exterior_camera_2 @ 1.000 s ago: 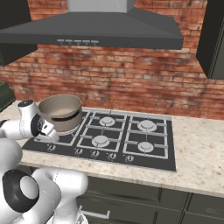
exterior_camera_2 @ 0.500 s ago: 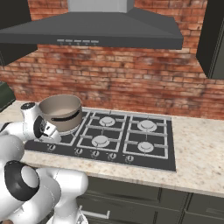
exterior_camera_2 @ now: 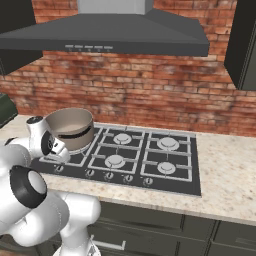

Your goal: Retrieve the frozen meat and place it in the pot on a burner. Then turn the burner on.

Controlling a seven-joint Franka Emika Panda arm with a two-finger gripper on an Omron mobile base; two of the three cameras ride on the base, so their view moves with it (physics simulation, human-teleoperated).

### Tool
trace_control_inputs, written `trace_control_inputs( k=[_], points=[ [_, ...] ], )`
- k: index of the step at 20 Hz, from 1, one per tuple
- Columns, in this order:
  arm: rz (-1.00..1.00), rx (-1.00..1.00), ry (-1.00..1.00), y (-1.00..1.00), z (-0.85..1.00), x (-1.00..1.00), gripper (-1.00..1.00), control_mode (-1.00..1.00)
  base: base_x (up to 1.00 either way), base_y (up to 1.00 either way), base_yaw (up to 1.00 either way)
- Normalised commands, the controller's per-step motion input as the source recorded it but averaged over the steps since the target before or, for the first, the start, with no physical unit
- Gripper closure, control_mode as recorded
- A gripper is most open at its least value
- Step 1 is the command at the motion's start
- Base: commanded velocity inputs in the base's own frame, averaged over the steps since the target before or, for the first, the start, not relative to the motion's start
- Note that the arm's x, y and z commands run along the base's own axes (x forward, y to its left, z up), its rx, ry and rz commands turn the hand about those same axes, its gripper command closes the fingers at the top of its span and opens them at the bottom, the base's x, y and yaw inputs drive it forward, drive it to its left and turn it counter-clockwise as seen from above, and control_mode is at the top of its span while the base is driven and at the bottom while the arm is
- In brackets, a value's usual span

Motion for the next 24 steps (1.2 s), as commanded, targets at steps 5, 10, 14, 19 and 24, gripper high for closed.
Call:
trace_control_inputs(
  k=[5, 10, 14, 19, 24],
  points=[
    [0.00, 0.00, 0.01, 0.17, -0.07, 0.02, -1.00, -1.00, 0.00, 0.00, 0.00],
    [0.00, 0.00, 0.00, 0.01, -0.01, 0.09, -1.00, -1.00, 0.00, 0.00, 0.00],
    [0.00, 0.00, 0.00, 0.00, -0.20, 0.01, -1.00, -1.00, 0.00, 0.00, 0.00],
    [0.00, 0.00, 0.00, 0.00, -0.29, 0.00, -1.00, -1.00, 0.00, 0.00, 0.00],
    [0.00, 0.00, 0.00, 0.00, -0.16, 0.00, -1.00, -1.00, 0.00, 0.00, 0.00]
  ],
)
